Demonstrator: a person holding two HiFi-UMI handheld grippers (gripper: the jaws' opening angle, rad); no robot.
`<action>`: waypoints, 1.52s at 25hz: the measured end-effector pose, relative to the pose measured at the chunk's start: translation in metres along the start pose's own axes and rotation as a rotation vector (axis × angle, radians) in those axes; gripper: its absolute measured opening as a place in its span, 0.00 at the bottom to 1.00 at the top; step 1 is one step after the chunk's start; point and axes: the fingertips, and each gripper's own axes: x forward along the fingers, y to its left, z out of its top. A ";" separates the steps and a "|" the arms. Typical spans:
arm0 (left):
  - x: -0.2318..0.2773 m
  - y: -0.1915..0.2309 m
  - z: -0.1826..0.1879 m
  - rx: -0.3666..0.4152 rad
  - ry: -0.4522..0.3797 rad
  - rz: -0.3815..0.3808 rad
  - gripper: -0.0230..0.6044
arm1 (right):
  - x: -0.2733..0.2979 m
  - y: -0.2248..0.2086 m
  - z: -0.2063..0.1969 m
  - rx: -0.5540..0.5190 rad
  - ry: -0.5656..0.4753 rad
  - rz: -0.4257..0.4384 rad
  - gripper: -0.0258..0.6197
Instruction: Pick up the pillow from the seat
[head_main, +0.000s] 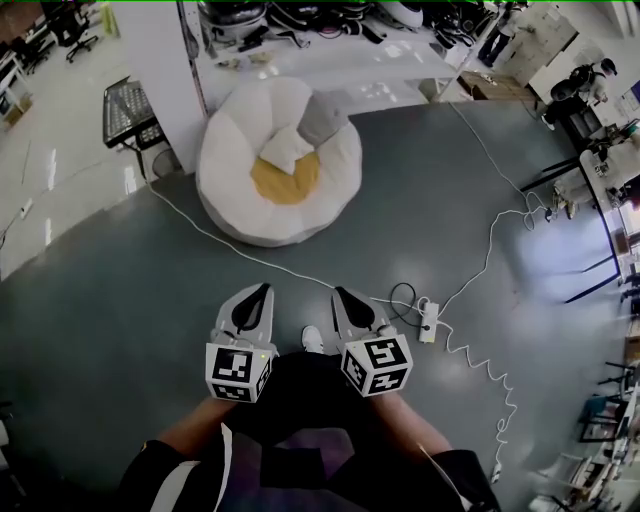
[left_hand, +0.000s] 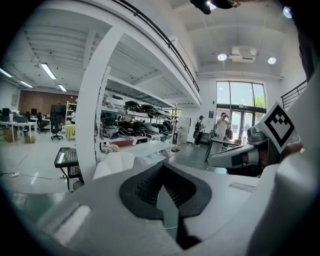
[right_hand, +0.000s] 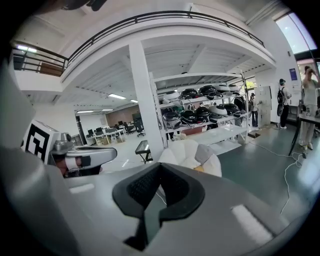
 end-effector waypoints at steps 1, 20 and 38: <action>-0.003 0.003 -0.002 -0.004 0.000 0.002 0.04 | 0.000 0.002 -0.001 0.005 -0.001 -0.005 0.04; -0.016 0.037 -0.012 -0.042 -0.014 0.055 0.04 | 0.029 0.025 -0.006 -0.029 0.007 -0.009 0.04; 0.136 0.027 0.026 -0.017 0.051 0.107 0.04 | 0.114 -0.099 0.047 -0.062 0.053 0.072 0.04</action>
